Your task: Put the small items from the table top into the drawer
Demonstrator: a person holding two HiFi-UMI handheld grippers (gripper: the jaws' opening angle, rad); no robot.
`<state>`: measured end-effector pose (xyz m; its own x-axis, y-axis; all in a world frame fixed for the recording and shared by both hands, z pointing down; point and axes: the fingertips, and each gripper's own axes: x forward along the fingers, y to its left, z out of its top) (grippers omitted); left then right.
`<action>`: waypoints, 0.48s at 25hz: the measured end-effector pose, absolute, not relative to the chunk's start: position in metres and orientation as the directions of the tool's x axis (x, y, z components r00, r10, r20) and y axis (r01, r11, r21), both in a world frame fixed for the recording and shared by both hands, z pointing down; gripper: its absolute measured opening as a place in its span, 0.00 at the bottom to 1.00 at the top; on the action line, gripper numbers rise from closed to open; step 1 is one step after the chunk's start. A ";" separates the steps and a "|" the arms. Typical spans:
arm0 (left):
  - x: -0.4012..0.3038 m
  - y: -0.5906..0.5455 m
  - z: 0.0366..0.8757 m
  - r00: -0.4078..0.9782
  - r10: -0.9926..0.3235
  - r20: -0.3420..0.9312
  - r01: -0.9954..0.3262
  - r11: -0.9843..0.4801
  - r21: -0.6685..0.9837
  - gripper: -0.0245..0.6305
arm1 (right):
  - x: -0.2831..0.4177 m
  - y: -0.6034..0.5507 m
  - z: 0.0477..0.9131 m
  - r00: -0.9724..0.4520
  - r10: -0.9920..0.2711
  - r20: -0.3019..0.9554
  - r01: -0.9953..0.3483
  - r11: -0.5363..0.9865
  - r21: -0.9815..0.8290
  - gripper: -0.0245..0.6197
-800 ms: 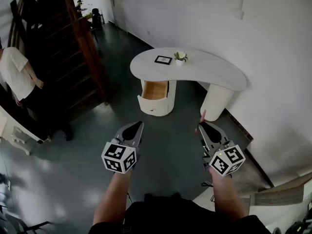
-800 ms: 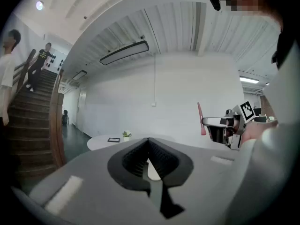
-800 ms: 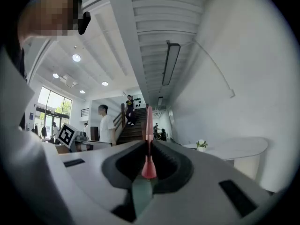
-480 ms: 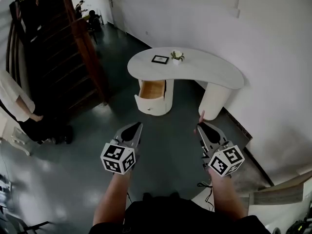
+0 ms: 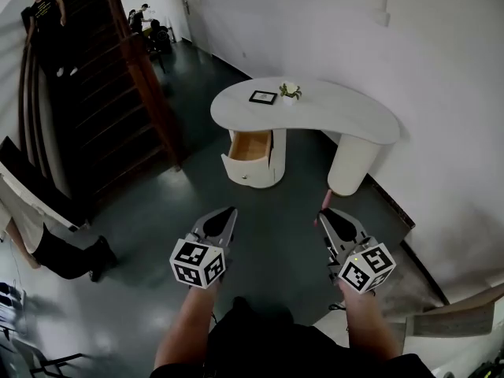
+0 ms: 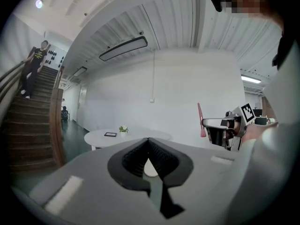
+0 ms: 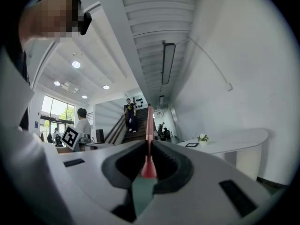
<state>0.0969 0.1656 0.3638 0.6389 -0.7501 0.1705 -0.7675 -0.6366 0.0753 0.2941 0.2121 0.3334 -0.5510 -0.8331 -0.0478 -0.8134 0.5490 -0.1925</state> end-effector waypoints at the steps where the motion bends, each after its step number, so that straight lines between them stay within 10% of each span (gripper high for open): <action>1: 0.096 0.163 0.364 0.638 -0.751 0.171 -0.768 -0.635 0.076 0.05 | 0.294 0.209 0.335 -0.552 -0.832 -0.049 -0.811 0.550 -0.201 0.12; 12: 0.037 0.111 0.382 0.630 -0.759 0.165 -0.776 -0.622 0.105 0.05 | 0.226 0.144 0.350 -0.592 -0.806 -0.003 -0.786 0.579 -0.218 0.12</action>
